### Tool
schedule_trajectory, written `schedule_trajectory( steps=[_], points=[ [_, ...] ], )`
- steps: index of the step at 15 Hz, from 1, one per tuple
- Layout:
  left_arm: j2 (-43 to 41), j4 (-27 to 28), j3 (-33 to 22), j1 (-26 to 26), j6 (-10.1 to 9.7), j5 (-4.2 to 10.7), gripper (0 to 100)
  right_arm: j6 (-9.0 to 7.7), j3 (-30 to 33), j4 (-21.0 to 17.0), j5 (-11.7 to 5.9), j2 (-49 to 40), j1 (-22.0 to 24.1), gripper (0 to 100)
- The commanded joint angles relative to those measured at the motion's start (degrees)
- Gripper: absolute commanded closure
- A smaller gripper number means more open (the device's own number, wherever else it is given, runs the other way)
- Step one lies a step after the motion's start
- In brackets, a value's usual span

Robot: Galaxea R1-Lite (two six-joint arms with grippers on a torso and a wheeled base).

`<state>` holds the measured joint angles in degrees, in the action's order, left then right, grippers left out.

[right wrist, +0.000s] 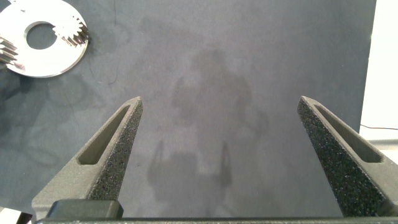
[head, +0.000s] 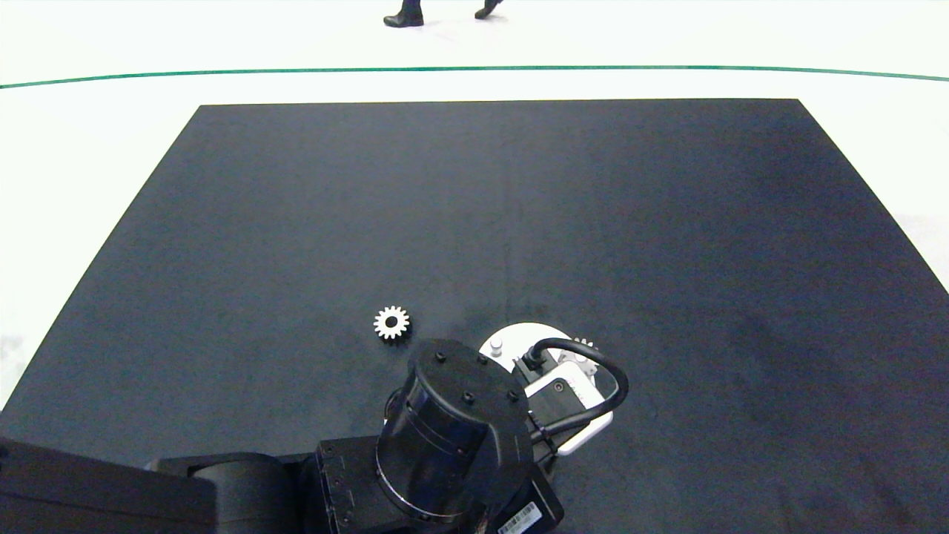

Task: Install three planetary gears onto the carrier pins

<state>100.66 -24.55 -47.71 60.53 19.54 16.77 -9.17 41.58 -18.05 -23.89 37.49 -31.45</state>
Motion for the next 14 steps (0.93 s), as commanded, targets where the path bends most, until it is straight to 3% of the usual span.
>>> schedule_trajectory(
  steps=[1,14],
  points=[
    [-0.1,-0.1,0.3,-0.3,0.41,0.1,93,-0.06,0.0,-0.1,-0.19,-0.1,0.0,0],
    [0.2,-1.2,1.0,-0.9,0.76,0.1,93,-0.06,-0.1,-0.1,-0.1,-0.1,0.0,0]
  ],
)
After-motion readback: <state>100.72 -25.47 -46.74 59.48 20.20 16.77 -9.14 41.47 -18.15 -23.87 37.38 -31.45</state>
